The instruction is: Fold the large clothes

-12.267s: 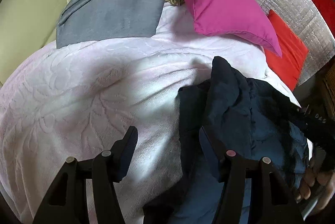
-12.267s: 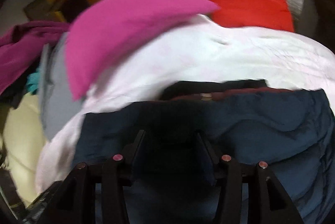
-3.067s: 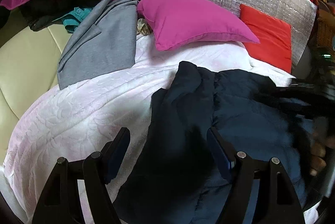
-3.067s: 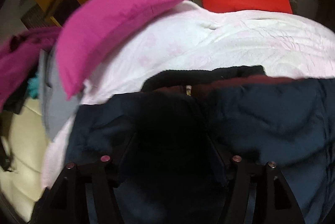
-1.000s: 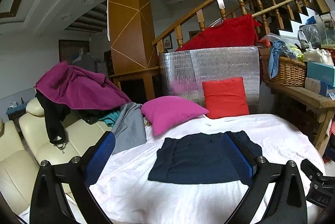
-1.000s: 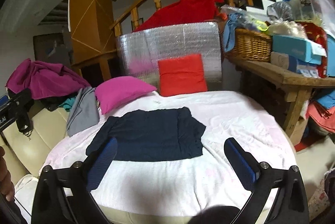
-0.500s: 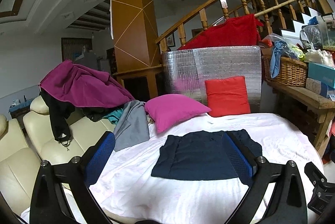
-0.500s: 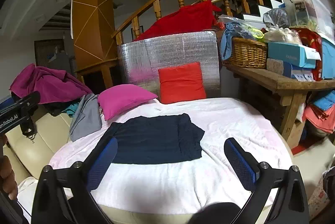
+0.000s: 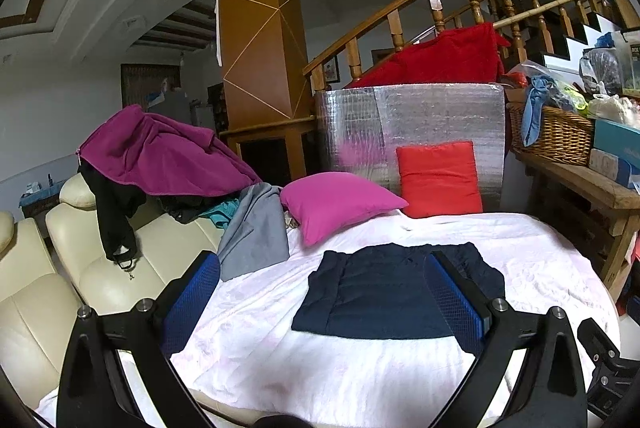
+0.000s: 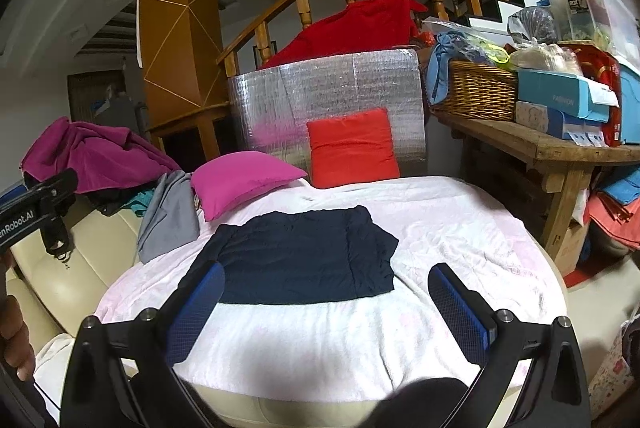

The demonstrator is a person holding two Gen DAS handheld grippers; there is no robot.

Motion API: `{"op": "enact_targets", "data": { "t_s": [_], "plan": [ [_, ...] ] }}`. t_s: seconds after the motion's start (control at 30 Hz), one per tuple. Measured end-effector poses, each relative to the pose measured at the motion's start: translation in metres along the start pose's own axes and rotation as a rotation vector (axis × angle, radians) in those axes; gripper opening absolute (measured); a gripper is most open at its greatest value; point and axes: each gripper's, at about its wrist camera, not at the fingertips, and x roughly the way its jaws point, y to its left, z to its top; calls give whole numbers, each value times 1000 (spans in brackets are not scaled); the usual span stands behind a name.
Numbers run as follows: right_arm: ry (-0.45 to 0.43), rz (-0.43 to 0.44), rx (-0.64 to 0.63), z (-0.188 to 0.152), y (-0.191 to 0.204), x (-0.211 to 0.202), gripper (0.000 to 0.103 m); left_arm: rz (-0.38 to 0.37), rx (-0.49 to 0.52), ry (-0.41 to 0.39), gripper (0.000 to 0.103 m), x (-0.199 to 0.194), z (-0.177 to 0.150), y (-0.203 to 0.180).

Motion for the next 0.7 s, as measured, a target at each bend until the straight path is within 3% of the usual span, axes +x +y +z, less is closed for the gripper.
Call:
{"op": "enact_targets", "data": {
  "t_s": [0.7],
  "plan": [
    [17, 13, -3, -5, 3, 7, 103, 5, 1, 16, 101, 4, -4, 4]
  ]
}}
